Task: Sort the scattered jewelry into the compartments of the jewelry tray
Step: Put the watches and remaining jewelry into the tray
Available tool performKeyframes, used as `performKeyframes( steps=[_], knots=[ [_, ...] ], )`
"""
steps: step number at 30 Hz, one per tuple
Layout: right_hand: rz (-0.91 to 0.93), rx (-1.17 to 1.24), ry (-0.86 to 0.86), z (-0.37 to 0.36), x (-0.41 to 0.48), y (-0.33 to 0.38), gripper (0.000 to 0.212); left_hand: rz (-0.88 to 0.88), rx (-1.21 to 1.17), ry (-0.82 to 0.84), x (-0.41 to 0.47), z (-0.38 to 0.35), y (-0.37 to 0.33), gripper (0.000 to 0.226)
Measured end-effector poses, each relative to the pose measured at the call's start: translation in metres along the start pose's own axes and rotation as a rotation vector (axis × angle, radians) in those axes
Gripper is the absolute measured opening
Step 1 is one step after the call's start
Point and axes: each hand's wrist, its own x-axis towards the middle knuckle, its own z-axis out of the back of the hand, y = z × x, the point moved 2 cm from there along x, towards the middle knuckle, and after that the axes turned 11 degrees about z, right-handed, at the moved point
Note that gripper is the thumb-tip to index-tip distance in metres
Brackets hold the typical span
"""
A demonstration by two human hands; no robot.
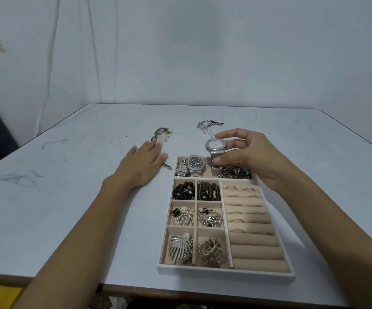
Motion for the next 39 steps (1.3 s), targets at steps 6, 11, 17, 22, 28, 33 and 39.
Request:
performKeyframes(
  steps=[6, 11, 17, 22, 28, 33, 39],
  knots=[
    [0.012, -0.200, 0.008, -0.012, 0.001, -0.006, 0.049, 0.002, -0.001, 0.009, -0.002, 0.002, 0.000, 0.054],
    [-0.025, -0.214, 0.013, -0.014, 0.002, -0.008, 0.047, 0.002, -0.009, 0.011, -0.002, 0.003, 0.000, 0.054],
    [-0.020, -0.352, 0.075, -0.018, 0.001, -0.006, 0.046, -0.002, -0.016, 0.004, -0.006, 0.007, -0.004, 0.052],
    [-0.036, -0.368, 0.123, -0.017, -0.001, -0.001, 0.044, -0.003, -0.028, 0.009, -0.005, 0.007, -0.003, 0.051],
    [-0.010, -0.365, 0.009, -0.015, -0.002, -0.004, 0.023, 0.013, -0.052, 0.020, 0.001, 0.002, 0.003, 0.054],
    [-0.020, -0.303, 0.020, -0.011, -0.002, -0.004, 0.013, 0.008, -0.055, 0.010, 0.001, 0.002, 0.002, 0.054],
    [-0.087, -0.221, 0.045, -0.007, -0.002, -0.003, 0.030, 0.005, -0.056, 0.005, 0.001, 0.002, 0.003, 0.054]
  ],
)
